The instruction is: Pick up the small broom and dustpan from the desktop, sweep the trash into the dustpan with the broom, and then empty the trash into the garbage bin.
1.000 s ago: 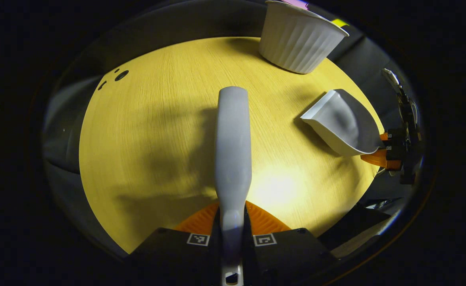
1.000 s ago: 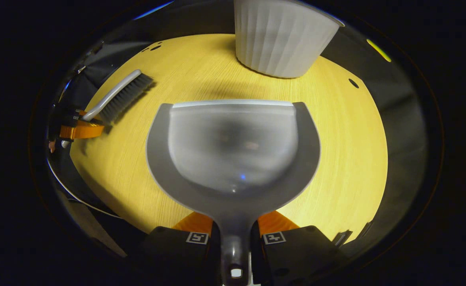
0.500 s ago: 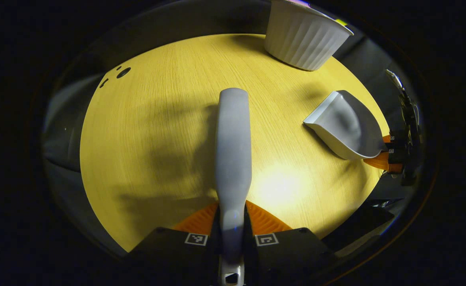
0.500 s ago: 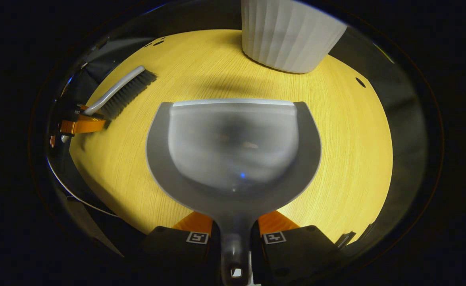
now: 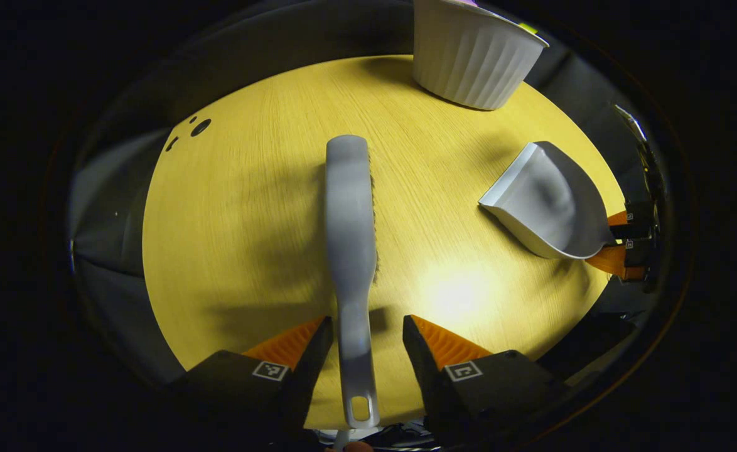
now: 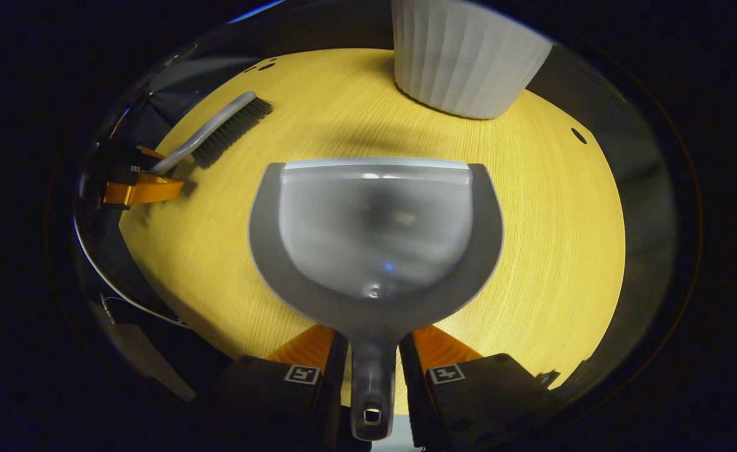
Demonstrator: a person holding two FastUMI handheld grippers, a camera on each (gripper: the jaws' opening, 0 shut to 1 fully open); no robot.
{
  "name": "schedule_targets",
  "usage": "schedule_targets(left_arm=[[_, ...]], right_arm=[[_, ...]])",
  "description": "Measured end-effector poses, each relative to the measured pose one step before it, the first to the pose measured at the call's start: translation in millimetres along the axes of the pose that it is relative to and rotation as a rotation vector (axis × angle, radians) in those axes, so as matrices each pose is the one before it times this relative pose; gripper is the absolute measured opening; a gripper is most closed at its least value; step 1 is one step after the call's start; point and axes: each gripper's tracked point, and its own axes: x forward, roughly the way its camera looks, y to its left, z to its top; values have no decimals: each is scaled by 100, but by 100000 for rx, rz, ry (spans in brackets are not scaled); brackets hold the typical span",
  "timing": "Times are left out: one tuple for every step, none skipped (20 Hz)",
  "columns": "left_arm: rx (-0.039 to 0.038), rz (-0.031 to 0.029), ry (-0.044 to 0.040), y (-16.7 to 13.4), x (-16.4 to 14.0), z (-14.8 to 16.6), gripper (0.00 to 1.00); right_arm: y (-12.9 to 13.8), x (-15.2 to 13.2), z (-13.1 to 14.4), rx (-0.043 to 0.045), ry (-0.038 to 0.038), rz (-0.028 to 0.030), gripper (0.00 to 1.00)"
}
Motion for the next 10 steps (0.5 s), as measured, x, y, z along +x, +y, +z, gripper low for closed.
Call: schedule_targets(left_arm=[[-1424,1456,-38,30,-358,-118,79],[-1148,1565,-553,34,-357,-47,85],[-1078,1206,-257,45,-337,-195,86],[-1524,1279,-822,58,-474,-21,88],[-1502,1047,-716,61,-562,-71,88],[-1616,1093,-1187,35,-768,57,89],[-1153,1106,-1525,202,-674,158,89],[-1298,1382,-2405,156,-904,372,89],[-1522,1176,-2281,79,-693,282,90],[-1928,965,-3187,-30,-958,555,89]], right_arm=[[169,-544,14,557,-681,1620,48],[133,-610,150,338,-594,1474,41],[169,-459,93,326,-1083,1479,53],[7,-511,89,-197,-887,642,56],[150,-572,109,-248,-1012,1202,61],[24,-768,159,-339,-1169,469,64],[-118,-784,285,-513,-1982,238,72],[-57,-830,487,-523,-2561,200,75],[37,-808,465,-82,-2635,48,76],[45,-992,772,-261,-3526,390,77]])
